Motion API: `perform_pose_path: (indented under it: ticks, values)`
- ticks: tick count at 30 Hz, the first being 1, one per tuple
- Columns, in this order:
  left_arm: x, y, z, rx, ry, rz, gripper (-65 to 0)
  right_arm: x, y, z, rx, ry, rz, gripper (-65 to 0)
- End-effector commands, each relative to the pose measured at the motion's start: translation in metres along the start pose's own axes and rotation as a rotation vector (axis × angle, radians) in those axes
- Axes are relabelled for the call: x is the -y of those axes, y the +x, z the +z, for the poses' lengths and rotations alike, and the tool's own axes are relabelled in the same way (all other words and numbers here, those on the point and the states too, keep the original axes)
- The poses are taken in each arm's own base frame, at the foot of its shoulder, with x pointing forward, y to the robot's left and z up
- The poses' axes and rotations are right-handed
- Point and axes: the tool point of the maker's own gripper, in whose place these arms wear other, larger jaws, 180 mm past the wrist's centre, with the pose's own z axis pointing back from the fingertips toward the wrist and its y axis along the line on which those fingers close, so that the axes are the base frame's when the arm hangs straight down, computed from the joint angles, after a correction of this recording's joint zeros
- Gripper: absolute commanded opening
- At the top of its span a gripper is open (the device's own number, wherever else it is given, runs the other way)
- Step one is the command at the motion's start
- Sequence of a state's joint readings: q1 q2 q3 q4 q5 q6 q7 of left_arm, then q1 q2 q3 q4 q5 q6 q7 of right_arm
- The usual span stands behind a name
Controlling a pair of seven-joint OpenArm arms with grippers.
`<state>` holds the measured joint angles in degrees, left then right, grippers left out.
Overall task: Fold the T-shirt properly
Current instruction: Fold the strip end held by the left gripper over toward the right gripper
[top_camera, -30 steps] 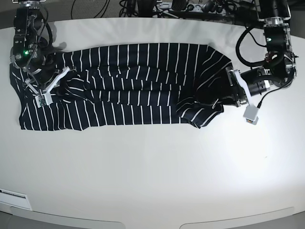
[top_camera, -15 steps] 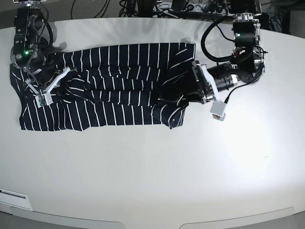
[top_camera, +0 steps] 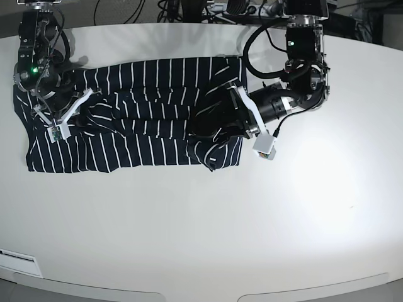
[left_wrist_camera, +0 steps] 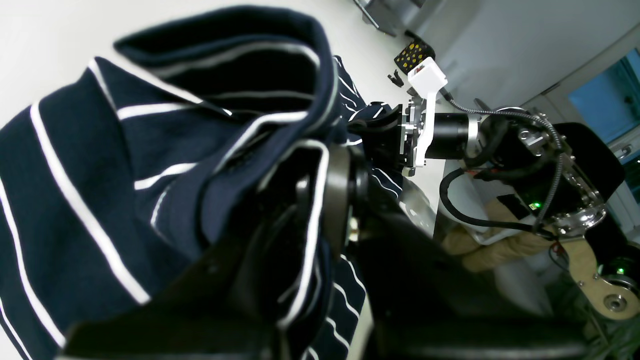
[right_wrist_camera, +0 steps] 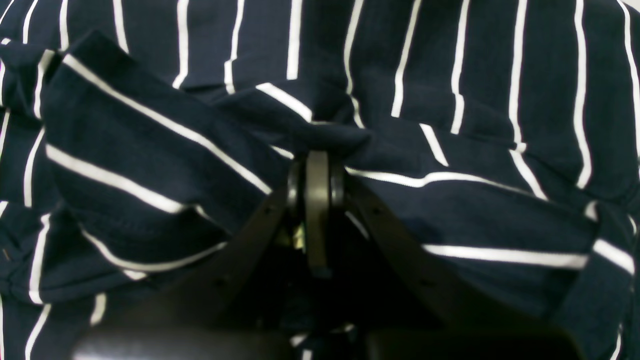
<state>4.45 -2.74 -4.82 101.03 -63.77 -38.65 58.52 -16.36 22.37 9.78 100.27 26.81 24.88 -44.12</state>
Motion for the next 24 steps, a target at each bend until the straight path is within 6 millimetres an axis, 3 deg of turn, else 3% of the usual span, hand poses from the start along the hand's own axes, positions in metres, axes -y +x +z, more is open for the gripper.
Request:
perform_pose_path:
  ticks: [1, 2, 5, 7, 14, 17, 21, 24]
  values:
    - [0.007, 0.015, -0.002, 0.053, -0.025, -0.029, -65.0, 0.0, -0.001, 0.002, -0.014, 0.005, 0.019, -65.0]
    - [0.007, 0.015, -0.002, 0.053, -0.026, -0.03, -63.0, 0.0, -0.001, 0.002, -0.014, 0.006, 0.019, -65.0]
    - [0.01, 0.016, -0.002, 0.063, -0.043, -0.019, -38.2, 0.0, -0.001, 0.002, -0.014, 0.006, 0.019, -65.0]
    - [0.017, 0.016, -0.003, 0.066, -0.082, -0.001, -27.9, 0.0, -0.001, 0.002, -0.015, 0.006, 0.019, -63.0]
    - [0.029, 0.01, -0.008, 0.04, -0.131, 0.011, -27.5, 0.0, -0.001, 0.002, -0.015, 0.006, 0.019, -60.2]
    - [0.025, 0.013, -0.005, 0.051, -0.116, 0.011, -27.6, 0.0, -0.001, 0.002, -0.015, 0.006, 0.019, -60.2]
    - [0.008, 0.033, 0.007, 0.149, -0.052, 0.039, -27.8, 0.0, -0.002, 0.002, -0.021, 0.006, 0.019, -60.2]
    - [0.01, 0.03, 0.006, 0.134, -0.058, 0.038, -27.7, 0.0, -0.004, 0.002, -0.033, 0.007, 0.016, -60.2]
